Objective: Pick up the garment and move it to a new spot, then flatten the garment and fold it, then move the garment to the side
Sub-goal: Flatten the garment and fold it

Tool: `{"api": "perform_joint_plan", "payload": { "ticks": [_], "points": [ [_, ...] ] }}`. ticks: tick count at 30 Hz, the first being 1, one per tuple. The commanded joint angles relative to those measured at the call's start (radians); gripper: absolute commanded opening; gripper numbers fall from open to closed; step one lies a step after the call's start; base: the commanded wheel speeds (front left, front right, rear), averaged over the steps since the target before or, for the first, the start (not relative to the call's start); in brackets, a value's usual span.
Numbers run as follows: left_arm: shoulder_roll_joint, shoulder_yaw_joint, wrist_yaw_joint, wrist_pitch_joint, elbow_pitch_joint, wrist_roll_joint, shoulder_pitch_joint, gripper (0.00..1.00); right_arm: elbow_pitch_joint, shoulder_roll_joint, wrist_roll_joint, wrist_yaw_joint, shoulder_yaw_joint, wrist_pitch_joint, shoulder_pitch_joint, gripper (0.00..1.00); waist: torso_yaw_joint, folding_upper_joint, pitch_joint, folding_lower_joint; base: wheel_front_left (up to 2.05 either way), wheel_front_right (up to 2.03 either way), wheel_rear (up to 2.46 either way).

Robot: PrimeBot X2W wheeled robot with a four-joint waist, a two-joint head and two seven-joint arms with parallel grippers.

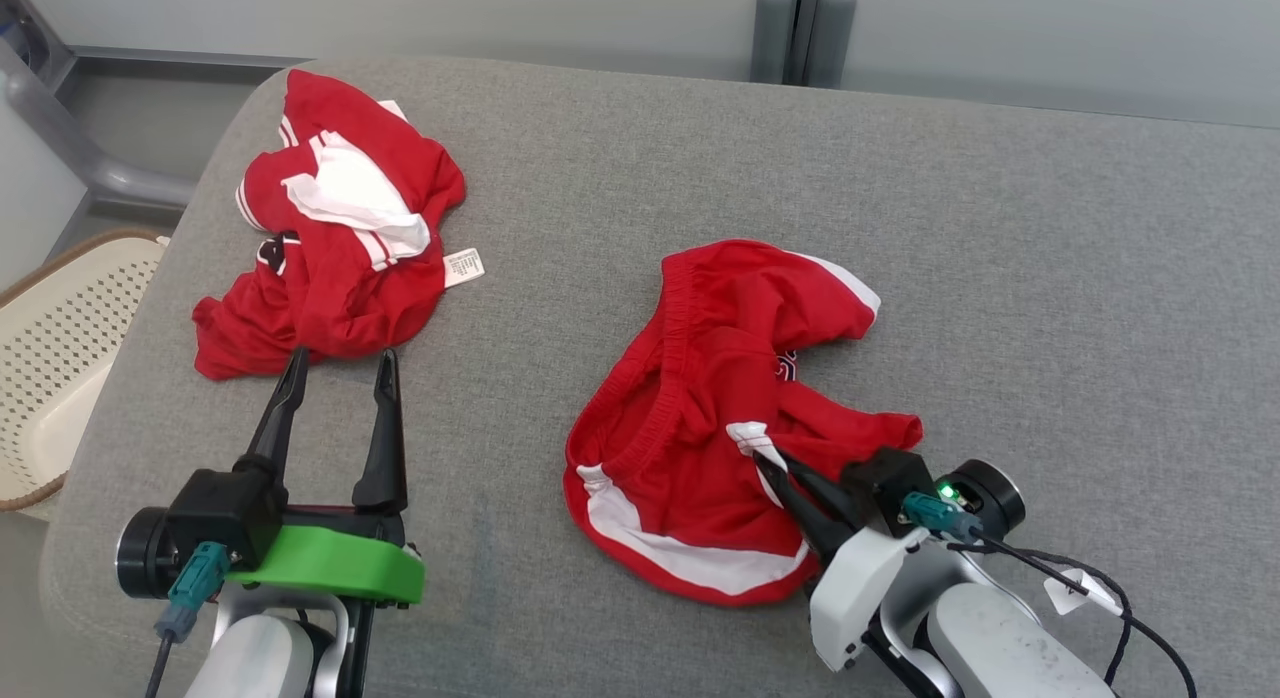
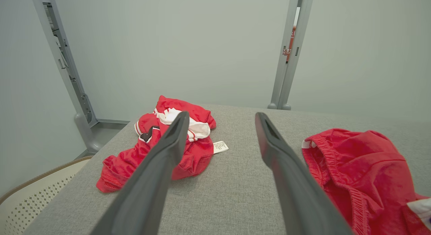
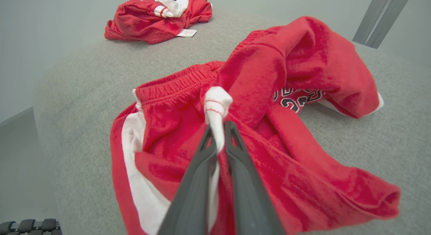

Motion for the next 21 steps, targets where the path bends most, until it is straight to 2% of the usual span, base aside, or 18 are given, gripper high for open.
{"api": "perform_joint_plan", "payload": {
  "ticks": [1,7,12,16,19,20,21],
  "points": [
    [0.001,0.006,0.0,0.0,0.003,0.006,-0.006,1.0,0.008,0.003,0.0,-0.001,-0.01,-0.017,-0.012,0.0,-0.003,0.0,-0.002,0.0,0.0,0.0,0.0],
    [0.003,0.017,0.003,0.0,0.005,0.007,0.015,1.0,0.003,-0.012,0.006,-0.001,-0.1,-0.08,-0.023,0.0,-0.042,0.0,-0.015,0.0,0.0,0.0,0.0],
    [-0.004,0.013,-0.005,0.0,0.007,0.011,0.012,1.0,-0.051,-0.034,0.021,-0.001,-0.275,-0.109,0.039,0.0,-0.077,0.0,-0.02,0.0,0.0,0.0,0.0],
    [-0.009,0.011,-0.009,0.0,0.012,0.012,0.011,1.0,-0.112,0.0,0.071,-0.001,-0.419,-0.098,0.143,0.0,-0.087,0.0,-0.027,0.0,0.0,0.0,0.0],
    [-0.01,0.012,-0.01,0.0,0.013,0.013,0.018,1.0,-0.143,0.035,0.11,-0.001,-0.485,-0.088,0.226,0.0,-0.092,0.0,-0.032,0.0,0.0,0.0,0.0],
    [-0.009,0.014,-0.01,0.0,0.013,0.013,0.022,1.0,-0.148,0.045,0.118,-0.001,-0.503,-0.083,0.254,0.05,-0.094,0.0,-0.033,0.0,0.0,0.0,0.0],
    [-0.008,0.014,-0.01,0.0,0.013,0.013,0.025,1.0,-0.155,0.052,0.114,-0.001,-0.516,-0.086,0.269,0.44,-0.096,0.0,-0.034,0.0,0.0,0.0,0.0]
  ]
}}
